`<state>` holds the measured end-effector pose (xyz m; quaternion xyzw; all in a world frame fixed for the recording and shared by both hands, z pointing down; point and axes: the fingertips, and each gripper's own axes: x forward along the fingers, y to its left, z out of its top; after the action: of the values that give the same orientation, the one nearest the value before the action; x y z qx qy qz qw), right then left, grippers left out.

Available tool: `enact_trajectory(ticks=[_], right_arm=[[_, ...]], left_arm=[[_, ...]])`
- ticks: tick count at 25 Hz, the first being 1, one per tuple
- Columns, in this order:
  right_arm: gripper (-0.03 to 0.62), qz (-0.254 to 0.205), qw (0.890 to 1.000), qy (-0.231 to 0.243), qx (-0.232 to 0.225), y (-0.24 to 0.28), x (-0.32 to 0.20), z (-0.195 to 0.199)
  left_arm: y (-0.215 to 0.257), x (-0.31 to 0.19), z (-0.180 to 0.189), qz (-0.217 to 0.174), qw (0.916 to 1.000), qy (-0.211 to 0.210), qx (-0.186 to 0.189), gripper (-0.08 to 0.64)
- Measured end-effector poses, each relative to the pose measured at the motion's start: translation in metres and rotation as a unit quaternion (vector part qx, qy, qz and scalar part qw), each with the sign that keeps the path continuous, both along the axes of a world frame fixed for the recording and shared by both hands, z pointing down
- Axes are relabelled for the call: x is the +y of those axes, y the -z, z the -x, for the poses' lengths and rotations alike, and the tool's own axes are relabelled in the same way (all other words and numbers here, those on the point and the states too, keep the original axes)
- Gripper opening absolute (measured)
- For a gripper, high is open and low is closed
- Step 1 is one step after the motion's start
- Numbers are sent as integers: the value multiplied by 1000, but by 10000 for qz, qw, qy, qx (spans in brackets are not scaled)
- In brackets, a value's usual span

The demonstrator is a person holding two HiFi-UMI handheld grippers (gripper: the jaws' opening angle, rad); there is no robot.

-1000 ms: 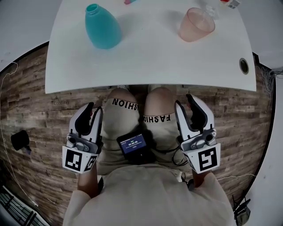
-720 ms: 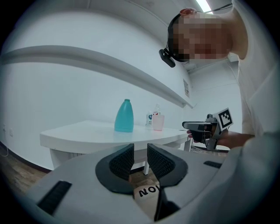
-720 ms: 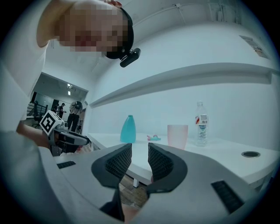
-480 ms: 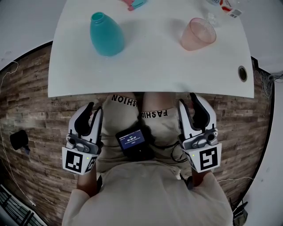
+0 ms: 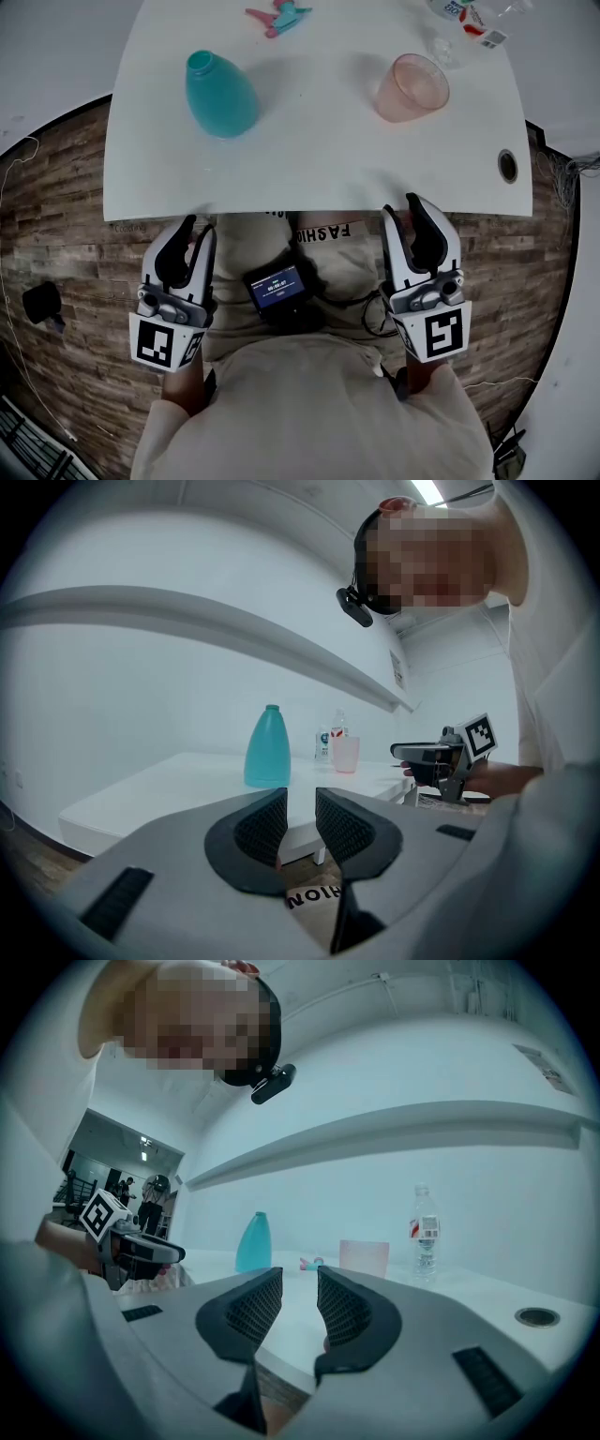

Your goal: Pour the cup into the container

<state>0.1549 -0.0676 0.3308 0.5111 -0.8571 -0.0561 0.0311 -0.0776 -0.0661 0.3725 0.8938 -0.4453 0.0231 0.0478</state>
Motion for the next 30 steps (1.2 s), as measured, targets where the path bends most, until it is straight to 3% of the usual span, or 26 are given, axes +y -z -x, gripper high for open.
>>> enact_trajectory(ticks=[19, 30], right_arm=[[100, -59, 10000, 9, 28, 23, -24, -15], [100, 199, 9998, 26, 36, 26, -30, -23]], left_arm=[[20, -24, -3, -84, 9999, 88, -23, 104], [30, -27, -5, -64, 10000, 64, -38, 104]])
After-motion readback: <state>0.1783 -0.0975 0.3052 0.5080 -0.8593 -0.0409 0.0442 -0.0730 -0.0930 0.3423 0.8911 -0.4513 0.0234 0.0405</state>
